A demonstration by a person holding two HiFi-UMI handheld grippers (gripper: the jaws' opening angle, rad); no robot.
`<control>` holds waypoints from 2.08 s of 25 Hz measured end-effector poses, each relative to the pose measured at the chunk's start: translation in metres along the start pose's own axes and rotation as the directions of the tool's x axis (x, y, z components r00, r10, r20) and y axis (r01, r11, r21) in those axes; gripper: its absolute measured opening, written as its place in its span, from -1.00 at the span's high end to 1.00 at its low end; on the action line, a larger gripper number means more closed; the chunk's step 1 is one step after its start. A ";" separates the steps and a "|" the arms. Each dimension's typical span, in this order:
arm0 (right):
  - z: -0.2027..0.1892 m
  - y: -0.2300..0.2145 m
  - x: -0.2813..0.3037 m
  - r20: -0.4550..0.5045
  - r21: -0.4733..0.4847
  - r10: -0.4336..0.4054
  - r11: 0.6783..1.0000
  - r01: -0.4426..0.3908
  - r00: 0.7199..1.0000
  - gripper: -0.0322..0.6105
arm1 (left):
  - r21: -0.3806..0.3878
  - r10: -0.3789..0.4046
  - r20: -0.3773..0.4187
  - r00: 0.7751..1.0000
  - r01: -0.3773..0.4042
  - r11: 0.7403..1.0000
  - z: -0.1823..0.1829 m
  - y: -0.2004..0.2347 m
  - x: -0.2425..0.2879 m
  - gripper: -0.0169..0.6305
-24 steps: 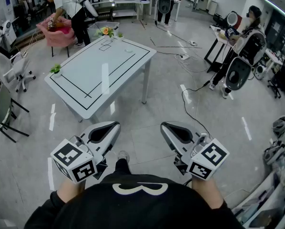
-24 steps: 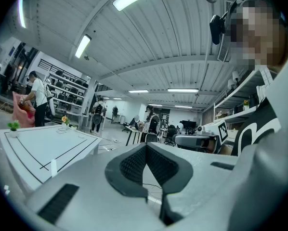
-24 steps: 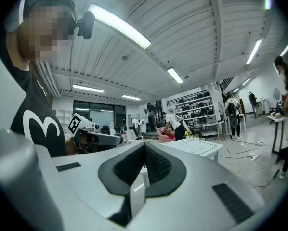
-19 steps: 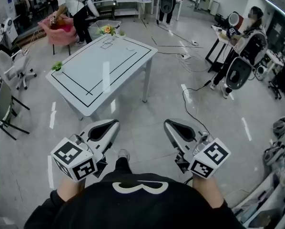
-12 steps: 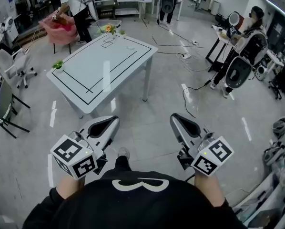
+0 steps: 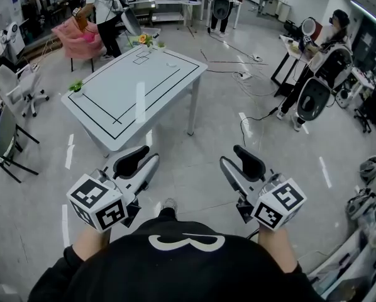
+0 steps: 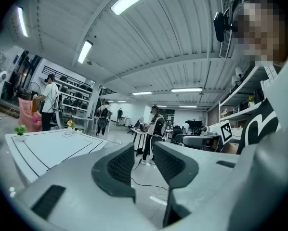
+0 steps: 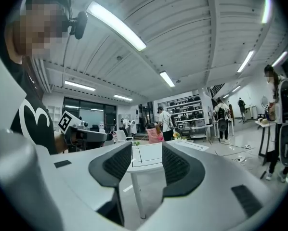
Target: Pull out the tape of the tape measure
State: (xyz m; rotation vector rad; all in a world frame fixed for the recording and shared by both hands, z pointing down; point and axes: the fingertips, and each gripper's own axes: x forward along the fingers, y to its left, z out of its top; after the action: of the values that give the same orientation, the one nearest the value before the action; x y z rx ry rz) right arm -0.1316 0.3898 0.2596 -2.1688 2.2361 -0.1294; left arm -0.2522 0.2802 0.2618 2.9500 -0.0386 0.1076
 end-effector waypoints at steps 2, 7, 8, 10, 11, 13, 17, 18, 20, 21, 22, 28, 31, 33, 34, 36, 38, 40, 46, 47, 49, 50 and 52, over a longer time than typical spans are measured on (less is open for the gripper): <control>-0.006 -0.002 0.005 -0.025 -0.005 0.008 1.000 -0.008 1.000 0.23 | -0.009 0.007 -0.004 1.000 -0.007 1.000 -0.002 0.007 0.003 0.49; -0.016 -0.015 0.018 -0.084 -0.053 -0.011 0.999 0.006 0.996 0.04 | -0.011 0.012 0.003 1.000 -0.012 1.000 0.000 0.026 0.019 0.22; -0.018 -0.019 0.021 -0.090 -0.059 -0.018 0.998 0.013 0.996 0.03 | -0.008 0.018 0.006 1.000 -0.018 1.000 0.000 0.030 0.023 0.19; -0.020 -0.027 0.029 -0.088 -0.054 -0.023 0.998 0.018 0.996 0.01 | -0.002 0.032 0.008 0.999 -0.032 0.999 0.001 0.043 0.031 0.14; -0.022 -0.032 0.034 -0.088 -0.048 -0.024 0.999 0.020 0.996 0.01 | -0.001 0.038 0.007 0.999 -0.038 0.999 0.000 0.050 0.036 0.12; -0.028 -0.044 0.045 -0.094 -0.037 -0.029 0.999 0.026 0.995 0.00 | -0.004 0.044 0.003 0.999 -0.044 0.999 -0.001 0.065 0.047 0.11; -0.033 -0.067 0.071 -0.098 -0.017 -0.034 0.999 0.032 0.995 0.00 | -0.017 0.047 -0.016 0.999 -0.048 0.999 -0.006 0.094 0.068 0.09; -0.033 -0.074 0.078 -0.100 -0.013 -0.036 0.999 0.035 0.994 0.00 | -0.019 0.046 -0.022 0.999 -0.046 0.999 -0.006 0.101 0.075 0.09; -0.034 -0.088 0.093 -0.101 -0.003 -0.036 0.999 0.036 0.994 0.00 | -0.024 0.044 -0.031 0.999 -0.045 0.999 -0.007 0.117 0.089 0.09; -0.033 -0.095 0.102 -0.102 0.003 -0.036 0.999 0.037 0.994 0.00 | -0.029 0.044 -0.035 0.998 -0.045 0.999 -0.007 0.126 0.096 0.09; -0.033 -0.103 0.111 -0.104 0.008 -0.036 0.999 0.037 0.994 0.00 | -0.034 0.044 -0.039 0.998 -0.045 0.998 -0.006 0.135 0.104 0.09; -0.036 -0.157 0.174 -0.140 0.034 -0.034 0.999 0.040 0.990 0.00 | -0.061 0.036 -0.070 0.997 -0.040 0.997 -0.001 0.202 0.164 0.09; -0.035 -0.191 0.215 -0.158 0.046 -0.039 0.998 0.047 0.987 0.00 | -0.078 0.033 -0.088 0.996 -0.040 0.996 0.004 0.243 0.200 0.09; -0.032 -0.216 0.243 -0.168 0.053 -0.038 0.997 0.047 0.985 0.00 | -0.089 0.031 -0.101 0.994 -0.040 0.995 0.008 0.271 0.225 0.09; -0.031 -0.228 0.258 -0.174 0.055 -0.037 0.997 0.047 0.984 0.00 | -0.092 0.030 -0.108 0.994 -0.040 0.995 0.010 0.285 0.237 0.09; -0.030 -0.252 0.288 -0.188 0.058 -0.033 0.997 0.044 0.982 0.00 | -0.093 0.029 -0.125 0.992 -0.041 0.995 0.011 0.312 0.262 0.09; -0.032 -0.274 0.318 -0.205 0.062 -0.027 0.997 0.040 0.978 0.00 | -0.092 0.031 -0.139 0.990 -0.044 0.995 0.010 0.338 0.283 0.09; -0.034 -0.294 0.346 -0.222 0.062 -0.022 0.997 0.036 0.975 0.00 | -0.096 0.033 -0.147 0.989 -0.047 0.994 0.009 0.363 0.303 0.09; -0.050 -0.330 0.407 -0.280 0.062 0.004 0.998 0.014 0.960 0.00 | -0.103 0.044 -0.169 0.985 -0.062 0.993 0.001 0.416 0.345 0.09; -0.053 -0.334 0.412 -0.291 0.063 0.005 0.998 0.015 0.957 0.00 | -0.106 0.046 -0.174 0.984 -0.065 0.992 -0.001 0.421 0.349 0.09; -0.058 -0.339 0.421 -0.306 0.070 0.009 0.997 0.013 0.952 0.00 | -0.112 0.050 -0.180 0.982 -0.071 0.991 -0.004 0.430 0.355 0.09; -0.061 -0.341 0.426 -0.310 0.074 0.013 0.997 0.011 0.951 0.00 | -0.116 0.053 -0.180 0.982 -0.074 0.991 -0.005 0.434 0.357 0.09; -0.066 -0.345 0.434 -0.316 0.082 0.023 0.997 0.003 0.949 0.00 | -0.121 0.057 -0.185 0.981 -0.080 0.989 -0.009 0.441 0.361 0.09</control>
State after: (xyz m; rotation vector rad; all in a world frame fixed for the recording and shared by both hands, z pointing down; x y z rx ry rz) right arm 0.1934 -0.0510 0.3696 -2.2287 2.3464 -0.5991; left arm 0.0930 -0.1582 0.3801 2.7983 -0.1176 0.3681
